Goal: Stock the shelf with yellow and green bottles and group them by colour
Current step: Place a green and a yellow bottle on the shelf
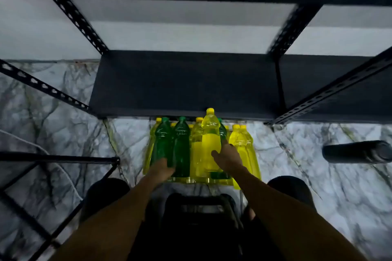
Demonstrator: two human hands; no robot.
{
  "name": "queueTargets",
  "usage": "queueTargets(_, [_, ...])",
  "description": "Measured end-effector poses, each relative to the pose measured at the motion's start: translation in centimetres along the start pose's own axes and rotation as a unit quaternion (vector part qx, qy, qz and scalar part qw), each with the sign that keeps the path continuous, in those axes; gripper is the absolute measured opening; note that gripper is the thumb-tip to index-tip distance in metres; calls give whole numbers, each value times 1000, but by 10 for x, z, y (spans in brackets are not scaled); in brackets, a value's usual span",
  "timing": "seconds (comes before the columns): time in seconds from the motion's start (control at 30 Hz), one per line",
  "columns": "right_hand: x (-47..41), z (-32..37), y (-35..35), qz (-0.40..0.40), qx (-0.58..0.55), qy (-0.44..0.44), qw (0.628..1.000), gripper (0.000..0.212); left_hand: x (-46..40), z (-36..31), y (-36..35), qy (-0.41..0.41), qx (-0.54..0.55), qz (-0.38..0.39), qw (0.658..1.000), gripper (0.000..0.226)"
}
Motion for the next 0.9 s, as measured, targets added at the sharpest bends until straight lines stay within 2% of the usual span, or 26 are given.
queueTargets(0.07, [-17, -5, -14, -16, -30, -39, 999, 77, -12, 9, -8, 16, 5, -1, 1000, 50])
queueTargets(0.17, [-34, -4, -34, 5, -62, -87, 994, 115, -36, 30, -18, 46, 25, -14, 999, 51])
queueTargets(0.23, [-38, -1, -46, 1, -49, -110, 993, 128, -45, 39, -18, 48, 36, -34, 998, 43])
queueTargets(0.43, [-37, -5, -67, -60, -60, -135, 987, 123, -50, 45, -4, 33, 54, -58, 996, 41])
queueTargets(0.7, [-14, -24, -73, -93, -82, -120, 985, 110, -62, 45, 0, 17, 111, -114, 987, 47])
queueTargets(0.8, [8, -34, -83, -95, -104, -131, 981, 112, -83, 53, -10, 42, 169, -106, 979, 62])
queueTargets(0.9, [29, -47, -94, -106, -124, -127, 978, 112, -115, 63, -27, 79, 234, -74, 966, 89])
Point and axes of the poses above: each hand's wrist, its own x-axis away from the middle knuckle, its own y-axis out of the back of the hand, z = x × y, the point moved 3 cm from there along -x, towards the middle knuckle, and after that the axes turned 5 degrees about -x, right-handed, at the moved point
